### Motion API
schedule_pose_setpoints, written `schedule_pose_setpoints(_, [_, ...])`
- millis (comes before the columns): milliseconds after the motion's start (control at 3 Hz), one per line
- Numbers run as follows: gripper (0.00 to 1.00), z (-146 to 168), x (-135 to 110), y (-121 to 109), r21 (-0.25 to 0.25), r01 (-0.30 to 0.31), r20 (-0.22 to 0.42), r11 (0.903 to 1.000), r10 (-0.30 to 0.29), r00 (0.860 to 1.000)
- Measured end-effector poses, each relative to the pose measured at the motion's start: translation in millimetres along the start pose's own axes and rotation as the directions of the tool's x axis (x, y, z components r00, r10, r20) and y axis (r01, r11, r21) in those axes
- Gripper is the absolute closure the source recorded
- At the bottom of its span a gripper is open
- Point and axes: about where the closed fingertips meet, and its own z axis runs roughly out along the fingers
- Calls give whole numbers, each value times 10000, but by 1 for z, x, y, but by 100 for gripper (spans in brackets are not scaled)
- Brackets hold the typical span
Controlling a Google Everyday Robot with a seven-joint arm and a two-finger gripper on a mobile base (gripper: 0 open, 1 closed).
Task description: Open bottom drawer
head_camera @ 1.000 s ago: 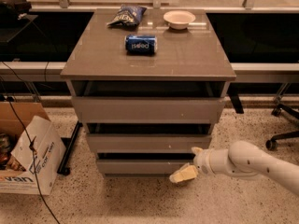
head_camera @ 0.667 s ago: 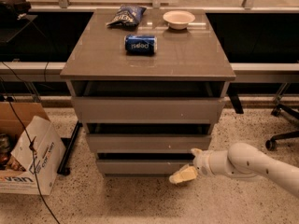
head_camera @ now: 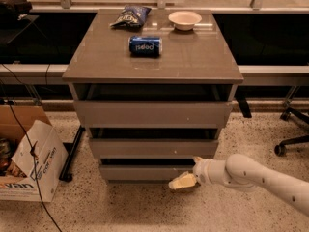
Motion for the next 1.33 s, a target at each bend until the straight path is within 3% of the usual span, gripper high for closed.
schedule_pose_setpoints(667, [0,61,35,-37,-240,-1037,788,9943,1053,9913])
schedule_pose_setpoints(1333, [0,113,62,-80,-514,-1964,1296,9792,2015,9709])
